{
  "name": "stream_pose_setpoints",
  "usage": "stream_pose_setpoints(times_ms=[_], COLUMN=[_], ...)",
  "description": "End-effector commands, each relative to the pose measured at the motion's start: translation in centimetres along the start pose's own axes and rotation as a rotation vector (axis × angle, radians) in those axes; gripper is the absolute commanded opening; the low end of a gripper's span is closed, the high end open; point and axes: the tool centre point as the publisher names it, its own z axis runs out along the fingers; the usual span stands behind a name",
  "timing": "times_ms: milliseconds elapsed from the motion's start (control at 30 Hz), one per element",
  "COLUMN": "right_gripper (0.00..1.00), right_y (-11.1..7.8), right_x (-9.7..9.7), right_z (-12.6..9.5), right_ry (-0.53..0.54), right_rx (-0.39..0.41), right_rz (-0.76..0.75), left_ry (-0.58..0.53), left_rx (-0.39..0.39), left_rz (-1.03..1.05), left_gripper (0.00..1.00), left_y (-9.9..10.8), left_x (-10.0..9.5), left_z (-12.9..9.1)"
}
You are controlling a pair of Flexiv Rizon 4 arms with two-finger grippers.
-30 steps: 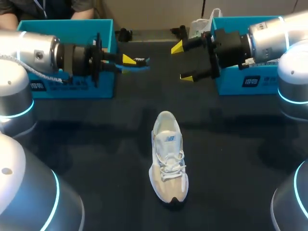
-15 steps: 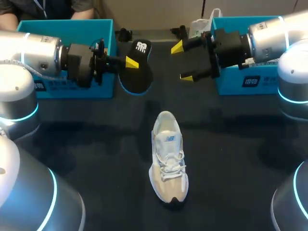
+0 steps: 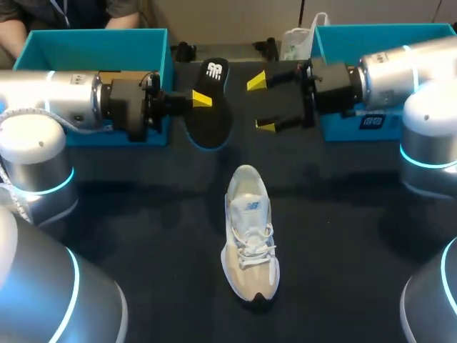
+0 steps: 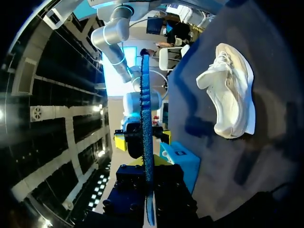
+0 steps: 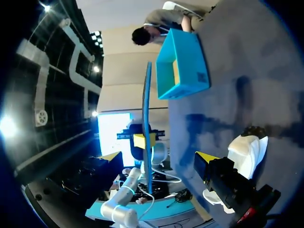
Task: Take the shoe out of the shoebox, open the shoe tongue, remove and reinsert the insole, then place the shoe into the shoebox
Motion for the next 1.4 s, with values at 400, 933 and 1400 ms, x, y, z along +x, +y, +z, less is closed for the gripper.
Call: stream_pose_setpoints(times_ms=[400, 933, 1400], right_gripper=[1.00, 1.00, 0.47], right_y=[-0.3, -1.5, -1.5], right_x=[-0.9, -0.5, -0.5], right_z=[1.2, 3.2, 4.1], right_ry=[0.069, 0.077, 0.087], right_rx=[0.020, 0.027, 0.053], right_rz=[0.012, -0.106, -0.118], left_ry=[0.009, -0.023, -0.054], left_rx=[-0.041, -0.077, -0.088], left_rz=[0.100, 0.077, 0.131], left_gripper=[0.00, 0.00, 0.00], left_y=[-0.1, 1.0, 1.0], left_x=[0.6, 1.2, 1.1], left_z=[1.6, 3.6, 3.7])
